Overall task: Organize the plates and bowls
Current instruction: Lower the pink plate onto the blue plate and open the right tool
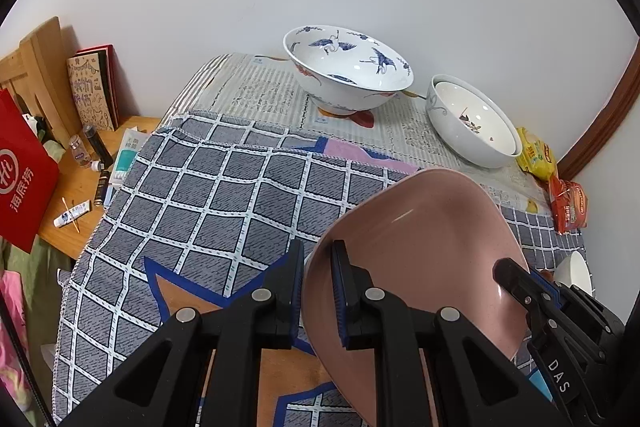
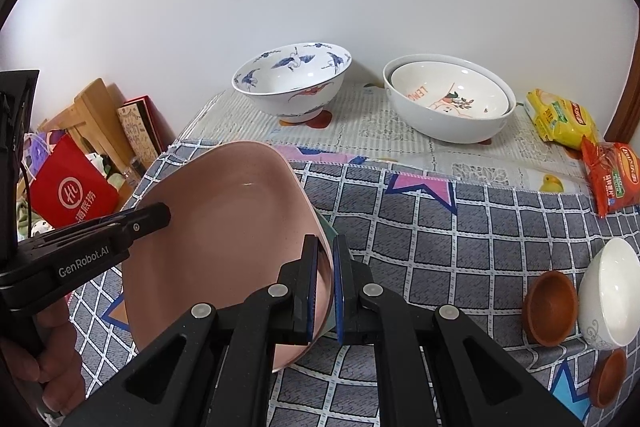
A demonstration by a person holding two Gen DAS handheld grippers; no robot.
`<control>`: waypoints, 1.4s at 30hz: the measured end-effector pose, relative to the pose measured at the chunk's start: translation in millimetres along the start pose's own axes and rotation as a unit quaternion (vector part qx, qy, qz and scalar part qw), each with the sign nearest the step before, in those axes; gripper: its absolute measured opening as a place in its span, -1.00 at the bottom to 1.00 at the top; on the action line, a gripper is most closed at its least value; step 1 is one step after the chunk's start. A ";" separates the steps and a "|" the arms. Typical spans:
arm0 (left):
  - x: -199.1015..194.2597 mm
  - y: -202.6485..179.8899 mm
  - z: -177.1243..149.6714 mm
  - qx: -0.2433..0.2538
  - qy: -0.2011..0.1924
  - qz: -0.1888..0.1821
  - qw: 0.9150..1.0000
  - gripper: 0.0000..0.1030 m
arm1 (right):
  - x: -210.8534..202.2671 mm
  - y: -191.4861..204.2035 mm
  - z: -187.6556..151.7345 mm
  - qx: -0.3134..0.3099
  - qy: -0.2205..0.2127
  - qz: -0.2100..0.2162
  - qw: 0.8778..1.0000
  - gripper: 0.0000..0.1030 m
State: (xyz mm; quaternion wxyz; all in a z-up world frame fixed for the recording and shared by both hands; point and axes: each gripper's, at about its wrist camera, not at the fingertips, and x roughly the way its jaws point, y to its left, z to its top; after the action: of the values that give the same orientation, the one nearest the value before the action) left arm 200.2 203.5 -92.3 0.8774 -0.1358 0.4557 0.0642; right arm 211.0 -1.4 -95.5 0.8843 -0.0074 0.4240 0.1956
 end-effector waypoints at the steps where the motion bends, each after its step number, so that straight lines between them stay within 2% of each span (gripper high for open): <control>1: 1.5 0.8 0.0 -0.001 0.001 0.001 1.000 -0.74 | 2.0 0.5 -0.1 -0.001 0.002 0.000 1.000 -0.86; 25: 49.5 -2.6 -7.0 -0.001 0.045 0.011 0.999 -0.74 | 49.4 -9.3 -9.3 -0.009 0.043 -0.013 0.999 -0.83; 33: 53.3 -6.2 -5.3 0.012 0.045 0.021 0.999 -0.74 | 57.5 -7.6 -8.8 -0.030 0.047 -0.022 0.998 -0.81; 39: 53.1 -4.9 -5.3 0.016 0.045 0.022 0.999 -0.74 | 61.2 -5.6 -10.3 -0.051 0.052 -0.029 0.997 -0.77; 42: 52.5 -4.3 -5.3 0.019 0.046 0.019 0.999 -0.69 | 58.7 -6.8 -10.0 -0.054 0.048 -0.029 0.997 -0.60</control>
State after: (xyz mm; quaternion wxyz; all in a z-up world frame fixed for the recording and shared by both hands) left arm 227.3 197.3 -137.3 0.8565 -0.1129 0.4993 0.0661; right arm 238.9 10.5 -147.2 0.8667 -0.0770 0.4542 0.1915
